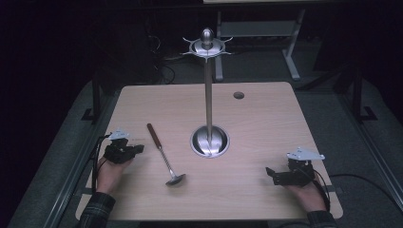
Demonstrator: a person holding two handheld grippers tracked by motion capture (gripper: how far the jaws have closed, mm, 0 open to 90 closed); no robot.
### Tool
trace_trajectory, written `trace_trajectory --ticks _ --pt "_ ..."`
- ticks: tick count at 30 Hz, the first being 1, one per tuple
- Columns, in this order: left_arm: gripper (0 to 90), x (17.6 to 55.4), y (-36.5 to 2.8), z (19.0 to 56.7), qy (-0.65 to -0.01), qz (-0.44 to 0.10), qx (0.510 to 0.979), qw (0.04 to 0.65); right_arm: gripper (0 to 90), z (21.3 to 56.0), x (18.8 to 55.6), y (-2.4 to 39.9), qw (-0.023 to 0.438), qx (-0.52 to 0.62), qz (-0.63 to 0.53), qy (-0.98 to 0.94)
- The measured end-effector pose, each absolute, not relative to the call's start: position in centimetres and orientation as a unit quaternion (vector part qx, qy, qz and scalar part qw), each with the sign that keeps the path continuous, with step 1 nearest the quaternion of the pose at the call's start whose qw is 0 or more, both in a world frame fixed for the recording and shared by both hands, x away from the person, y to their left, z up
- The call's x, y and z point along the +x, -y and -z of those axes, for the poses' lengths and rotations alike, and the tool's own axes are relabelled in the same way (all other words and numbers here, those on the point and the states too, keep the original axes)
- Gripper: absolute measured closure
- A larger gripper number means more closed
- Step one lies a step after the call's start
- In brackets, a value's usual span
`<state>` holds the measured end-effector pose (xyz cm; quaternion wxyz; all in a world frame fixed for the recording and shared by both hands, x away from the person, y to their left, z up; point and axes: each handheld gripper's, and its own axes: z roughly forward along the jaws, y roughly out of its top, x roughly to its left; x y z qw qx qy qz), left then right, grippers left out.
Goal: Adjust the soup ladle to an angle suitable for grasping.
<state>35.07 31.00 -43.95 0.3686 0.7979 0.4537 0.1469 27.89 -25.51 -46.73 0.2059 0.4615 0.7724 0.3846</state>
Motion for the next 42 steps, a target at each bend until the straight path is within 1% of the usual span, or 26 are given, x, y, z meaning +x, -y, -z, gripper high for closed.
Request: trace_trajectory --ticks 5,14,16,20,34,42 --pt "89.8 36.3 -30.7 44.0 -0.459 -0.151 0.789 0.379 0.0 46.7 27.9 25.6 0.206 0.463 -0.390 -0.769" --pt "89.8 38.0 -30.5 45.7 -0.467 -0.150 0.789 0.371 0.0 46.9 28.0 25.5 0.205 0.462 -0.388 -0.771" --pt "89.8 38.1 -30.3 45.8 -0.469 -0.144 0.789 0.369 0.0 46.9 28.0 25.6 0.204 0.463 -0.388 -0.770" --pt "89.8 38.8 -29.1 46.0 -0.463 -0.150 0.793 0.366 0.0 47.1 28.0 25.6 0.202 0.464 -0.387 -0.771" --pt "89.8 39.6 -27.8 46.5 -0.457 -0.144 0.794 0.375 0.0 47.0 27.8 25.7 0.202 0.466 -0.390 -0.768" --pt "89.8 40.2 -26.6 46.0 -0.443 -0.145 0.805 0.367 0.0 47.0 27.7 25.7 0.204 0.466 -0.390 -0.768"
